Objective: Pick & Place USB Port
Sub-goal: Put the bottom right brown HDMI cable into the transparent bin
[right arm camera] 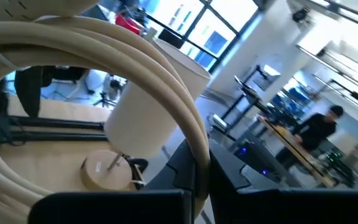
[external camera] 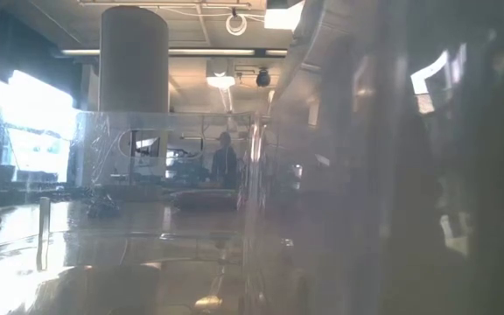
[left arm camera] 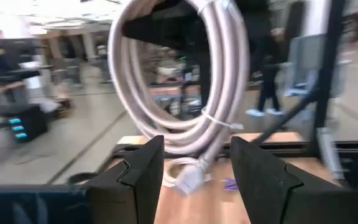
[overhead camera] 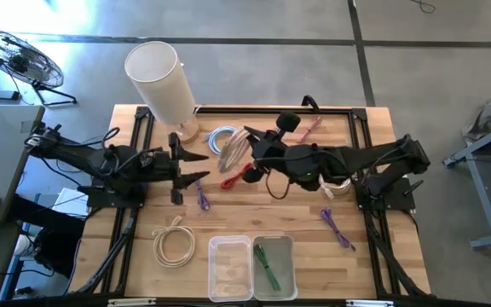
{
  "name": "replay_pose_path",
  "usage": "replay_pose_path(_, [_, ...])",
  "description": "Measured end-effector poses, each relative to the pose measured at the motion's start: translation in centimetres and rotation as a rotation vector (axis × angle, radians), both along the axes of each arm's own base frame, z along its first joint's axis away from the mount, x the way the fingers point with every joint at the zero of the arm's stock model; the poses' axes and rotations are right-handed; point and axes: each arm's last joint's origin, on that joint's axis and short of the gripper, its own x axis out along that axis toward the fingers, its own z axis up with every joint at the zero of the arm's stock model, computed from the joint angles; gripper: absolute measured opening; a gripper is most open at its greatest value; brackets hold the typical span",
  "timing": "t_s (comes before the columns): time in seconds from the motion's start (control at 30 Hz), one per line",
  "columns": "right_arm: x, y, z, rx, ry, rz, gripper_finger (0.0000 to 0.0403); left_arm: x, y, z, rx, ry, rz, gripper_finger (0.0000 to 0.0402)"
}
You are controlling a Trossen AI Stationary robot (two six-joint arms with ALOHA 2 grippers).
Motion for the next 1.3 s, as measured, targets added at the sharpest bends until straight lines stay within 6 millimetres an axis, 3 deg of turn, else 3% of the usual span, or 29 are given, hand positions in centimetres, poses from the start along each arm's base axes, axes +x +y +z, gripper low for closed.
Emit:
replay_pose_path(0.53, [0.8,-0.8,-0.6,-0.002,-0.016,-0.1,0.001,2.3,-0.6,-0.4,0.138,-0.015,0.093,0.018])
replay_pose_path(0.83, [1.6,-0.9,-1.4,-0.01,0.008,-0.104,0.001,2.5,0.0,-0.1,0.104,-0.066,0.033,0.018])
replay_pose_path(1.13, [2.1,-0.9,-1.8,-0.008,0.014,-0.085,0.001,4.0,1.0,-0.8,0.039,-0.059,-0.043,0.0179])
replay_pose_path(1.3, [2.1,-0.9,-1.8,-0.01,0.017,-0.083,0.001,3.9,1.4,-0.7,0.079,-0.058,-0.028,0.0142])
